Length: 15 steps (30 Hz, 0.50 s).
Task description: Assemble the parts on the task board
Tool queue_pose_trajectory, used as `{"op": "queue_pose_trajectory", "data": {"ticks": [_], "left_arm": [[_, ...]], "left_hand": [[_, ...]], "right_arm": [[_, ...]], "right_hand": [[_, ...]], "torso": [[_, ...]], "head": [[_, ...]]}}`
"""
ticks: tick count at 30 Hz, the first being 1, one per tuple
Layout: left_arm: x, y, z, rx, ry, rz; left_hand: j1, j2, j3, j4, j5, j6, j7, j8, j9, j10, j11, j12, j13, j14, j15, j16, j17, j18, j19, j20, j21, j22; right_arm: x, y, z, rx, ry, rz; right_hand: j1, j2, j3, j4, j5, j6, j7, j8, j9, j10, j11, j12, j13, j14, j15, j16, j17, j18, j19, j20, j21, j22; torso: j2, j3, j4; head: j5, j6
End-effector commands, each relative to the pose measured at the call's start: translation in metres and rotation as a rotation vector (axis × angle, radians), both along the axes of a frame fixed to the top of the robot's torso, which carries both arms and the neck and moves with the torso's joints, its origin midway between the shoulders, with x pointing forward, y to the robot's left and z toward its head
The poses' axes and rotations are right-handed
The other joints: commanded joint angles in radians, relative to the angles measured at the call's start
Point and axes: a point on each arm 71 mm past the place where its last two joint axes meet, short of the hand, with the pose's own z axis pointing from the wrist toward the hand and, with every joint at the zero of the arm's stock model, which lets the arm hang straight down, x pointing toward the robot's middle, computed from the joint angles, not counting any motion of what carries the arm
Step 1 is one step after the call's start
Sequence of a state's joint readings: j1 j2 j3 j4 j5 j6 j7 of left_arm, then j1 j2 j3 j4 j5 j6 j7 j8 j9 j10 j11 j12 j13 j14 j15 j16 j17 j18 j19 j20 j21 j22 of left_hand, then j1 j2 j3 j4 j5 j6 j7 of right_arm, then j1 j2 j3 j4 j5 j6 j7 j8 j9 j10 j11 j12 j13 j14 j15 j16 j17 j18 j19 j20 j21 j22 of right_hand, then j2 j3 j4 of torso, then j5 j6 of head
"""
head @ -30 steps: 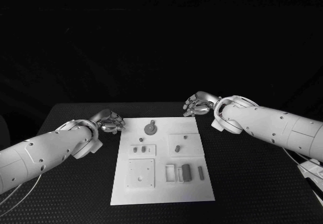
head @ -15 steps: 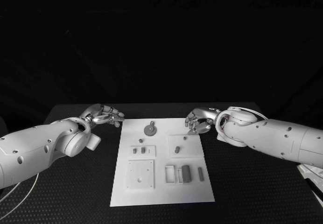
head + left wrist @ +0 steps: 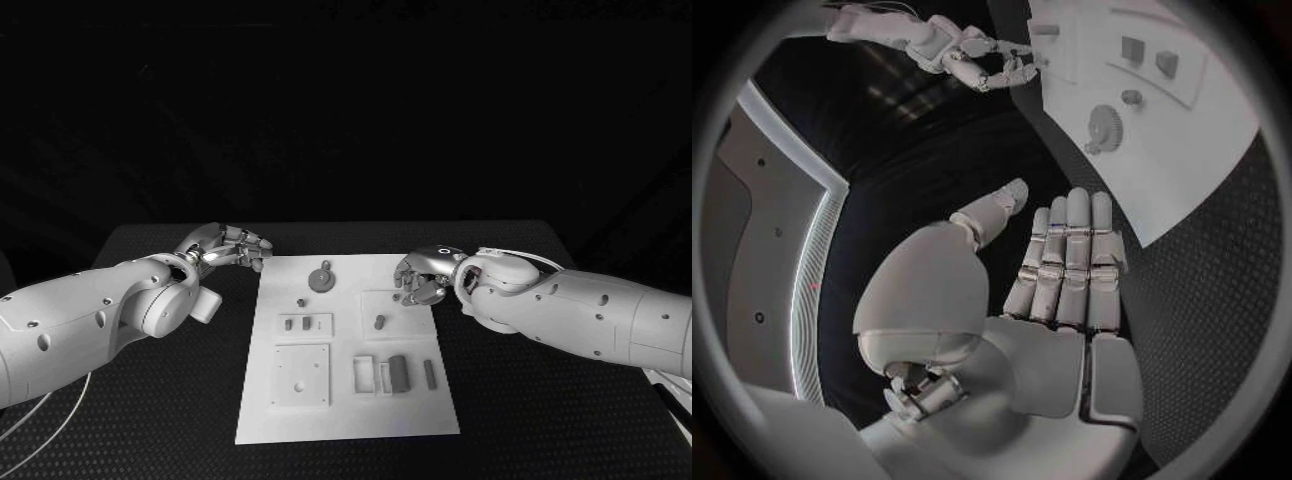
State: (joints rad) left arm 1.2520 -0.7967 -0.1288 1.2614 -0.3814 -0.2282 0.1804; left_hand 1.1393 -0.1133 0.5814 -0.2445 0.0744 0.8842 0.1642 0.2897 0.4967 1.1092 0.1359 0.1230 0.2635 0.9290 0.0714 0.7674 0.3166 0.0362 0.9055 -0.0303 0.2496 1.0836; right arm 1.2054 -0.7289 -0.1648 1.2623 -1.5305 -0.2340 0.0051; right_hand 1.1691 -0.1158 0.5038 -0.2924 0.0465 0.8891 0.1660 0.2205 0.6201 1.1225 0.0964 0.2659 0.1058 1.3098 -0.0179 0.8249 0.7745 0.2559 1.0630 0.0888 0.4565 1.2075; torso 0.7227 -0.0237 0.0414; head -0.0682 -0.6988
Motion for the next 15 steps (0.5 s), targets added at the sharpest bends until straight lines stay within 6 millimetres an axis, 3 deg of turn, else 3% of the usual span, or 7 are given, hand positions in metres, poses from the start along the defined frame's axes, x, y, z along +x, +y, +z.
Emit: {"op": "queue_pose_trajectory", "data": {"ticks": [1, 10, 13, 15], "left_arm": [[0.0, -0.003, 0.002, -0.026, -0.007, -0.017], [0.001, -0.003, 0.002, -0.025, -0.003, -0.018], [0.001, -0.003, 0.002, -0.024, -0.006, -0.014], [0.001, -0.003, 0.002, -0.025, -0.006, -0.015]], "left_hand": [[-0.006, -0.004, -0.005, 0.0, 0.0, -0.001, 0.008, 0.004, -0.002, -0.007, 0.002, -0.004, -0.002, 0.009, 0.002, -0.007, 0.002, 0.0, 0.004, 0.004, -0.007, -0.001], [-0.003, -0.003, -0.006, -0.001, 0.001, -0.008, 0.011, 0.001, -0.004, -0.017, 0.007, -0.012, -0.006, 0.012, 0.001, -0.012, 0.006, 0.0, 0.007, 0.004, -0.01, -0.003], [-0.002, -0.003, -0.005, -0.001, 0.003, -0.005, 0.01, 0.003, -0.003, -0.016, 0.007, -0.012, -0.006, 0.013, 0.001, -0.013, 0.007, 0.001, 0.008, 0.004, -0.011, -0.003], [-0.001, -0.003, -0.005, 0.0, 0.004, -0.001, 0.008, 0.006, -0.002, -0.015, 0.007, -0.012, -0.006, 0.015, 0.001, -0.014, 0.008, 0.001, 0.01, 0.003, -0.012, -0.004]], "right_arm": [[0.001, 0.003, 0.0, -0.026, -0.053, 0.0], [0.001, 0.014, -0.008, -0.043, -0.033, 0.01], [0.0, 0.015, -0.011, -0.05, -0.02, 0.014], [0.0, 0.016, -0.013, -0.054, -0.022, 0.017]], "right_hand": [[0.007, 0.006, -0.002, 0.0, 0.001, 0.008, 0.001, 0.005, -0.002, 0.009, -0.002, -0.007, -0.002, 0.003, 0.0, 0.011, 0.006, 0.006, 0.009, -0.001, 0.008, 0.004], [0.009, 0.024, 0.004, 0.0, 0.001, 0.011, -0.001, 0.006, -0.007, 0.019, -0.003, -0.019, -0.008, 0.003, -0.001, 0.043, 0.023, 0.006, 0.018, -0.007, 0.019, 0.019], [0.016, 0.048, 0.014, 0.0, 0.001, 0.016, -0.003, 0.009, -0.007, 0.025, -0.005, -0.02, -0.008, 0.003, -0.002, 0.05, 0.026, 0.006, 0.02, -0.009, 0.021, 0.023], [0.026, 0.05, 0.039, 0.004, 0.001, 0.029, -0.008, 0.015, -0.006, 0.029, -0.005, -0.022, -0.01, 0.001, -0.003, 0.056, 0.029, 0.004, 0.02, -0.009, 0.022, 0.026]], "torso": [[0.001, 0.0006, 0.0013], [0.001, 0.0007, 0.0029], [0.001, 0.0006, 0.0009], [0.001, 0.0004, 0.0]], "head": [[-0.001, -0.001], [0.0, -0.005], [0.002, -0.009], [0.002, -0.009]]}}
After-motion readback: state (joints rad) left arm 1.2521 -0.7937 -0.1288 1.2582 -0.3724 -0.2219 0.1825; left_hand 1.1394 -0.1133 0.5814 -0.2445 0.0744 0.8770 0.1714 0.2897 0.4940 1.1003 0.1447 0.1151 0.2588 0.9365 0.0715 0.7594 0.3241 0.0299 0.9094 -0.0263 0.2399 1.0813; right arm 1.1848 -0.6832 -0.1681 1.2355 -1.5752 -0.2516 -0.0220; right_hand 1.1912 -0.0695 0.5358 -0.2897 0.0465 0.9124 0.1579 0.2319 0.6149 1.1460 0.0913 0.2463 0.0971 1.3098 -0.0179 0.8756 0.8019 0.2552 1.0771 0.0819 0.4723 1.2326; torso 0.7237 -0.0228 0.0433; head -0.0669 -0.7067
